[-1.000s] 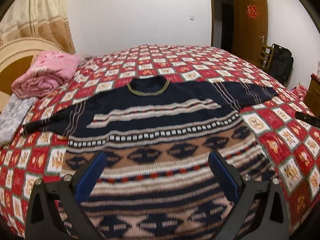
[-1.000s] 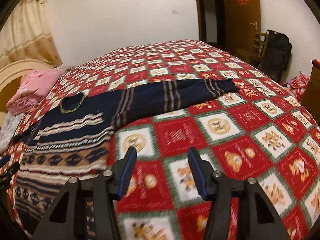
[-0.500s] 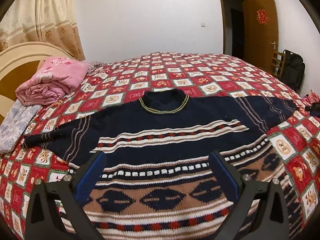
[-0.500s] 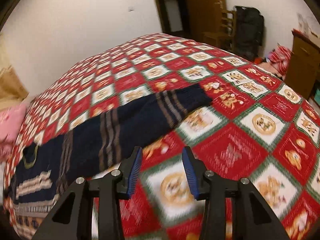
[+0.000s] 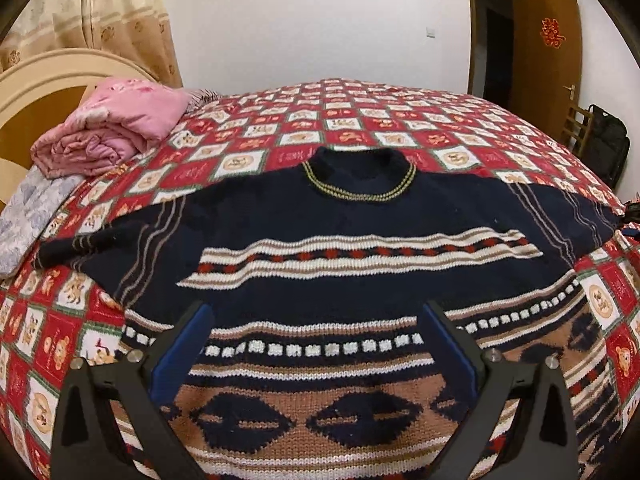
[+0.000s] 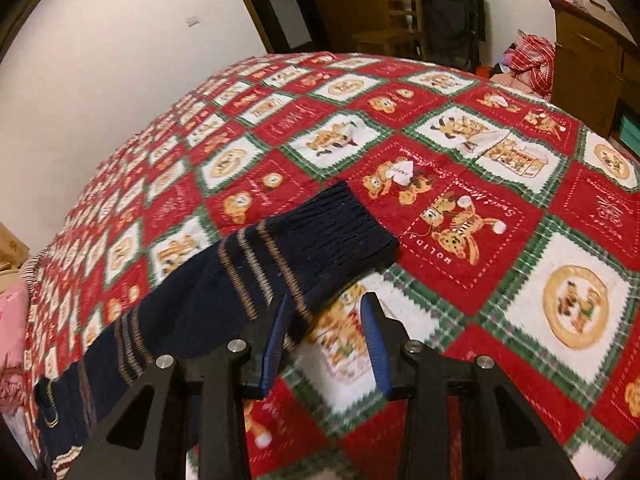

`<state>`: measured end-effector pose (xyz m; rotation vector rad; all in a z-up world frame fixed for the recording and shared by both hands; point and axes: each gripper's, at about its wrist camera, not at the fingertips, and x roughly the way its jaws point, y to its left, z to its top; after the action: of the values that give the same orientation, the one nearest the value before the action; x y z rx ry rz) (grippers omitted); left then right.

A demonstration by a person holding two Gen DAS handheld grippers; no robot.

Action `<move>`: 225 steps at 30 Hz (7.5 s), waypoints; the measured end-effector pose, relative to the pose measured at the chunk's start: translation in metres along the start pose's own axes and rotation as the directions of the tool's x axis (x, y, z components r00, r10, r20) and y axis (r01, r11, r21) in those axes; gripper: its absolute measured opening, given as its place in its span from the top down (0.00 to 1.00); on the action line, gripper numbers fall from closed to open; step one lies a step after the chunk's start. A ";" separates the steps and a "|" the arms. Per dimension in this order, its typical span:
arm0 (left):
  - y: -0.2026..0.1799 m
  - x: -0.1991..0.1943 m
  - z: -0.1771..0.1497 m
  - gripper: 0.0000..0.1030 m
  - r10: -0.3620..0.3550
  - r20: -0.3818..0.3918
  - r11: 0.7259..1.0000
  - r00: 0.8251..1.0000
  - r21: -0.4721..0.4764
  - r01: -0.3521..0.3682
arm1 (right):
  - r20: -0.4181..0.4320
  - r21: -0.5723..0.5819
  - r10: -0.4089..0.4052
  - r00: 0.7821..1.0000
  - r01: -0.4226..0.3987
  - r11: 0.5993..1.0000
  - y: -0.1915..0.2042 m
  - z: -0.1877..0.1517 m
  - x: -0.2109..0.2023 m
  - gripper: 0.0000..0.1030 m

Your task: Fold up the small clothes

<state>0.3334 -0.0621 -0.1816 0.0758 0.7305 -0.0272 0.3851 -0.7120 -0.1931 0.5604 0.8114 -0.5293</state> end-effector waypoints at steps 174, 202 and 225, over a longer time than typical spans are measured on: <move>0.362 0.044 -0.004 0.48 0.392 -0.210 0.826 0.896 -0.350 -0.443 | 0.022 -0.822 0.556 0.831 -0.302 0.483 0.226 -0.290 -0.157 0.35; 0.490 0.110 -0.008 0.69 0.239 -0.209 0.638 0.948 -0.703 -0.316 | -0.178 -0.945 0.553 0.814 -0.298 0.135 0.347 -0.405 -0.194 0.36; 0.391 -0.012 0.080 0.93 0.144 0.145 0.778 0.979 -0.628 -0.022 | -0.193 -0.925 0.569 0.799 -0.342 0.166 0.310 -0.419 -0.215 0.36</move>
<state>0.3980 0.3217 -0.0909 -0.5315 0.5161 0.2940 0.2383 -0.1679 -0.1800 -0.3967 0.5582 0.5332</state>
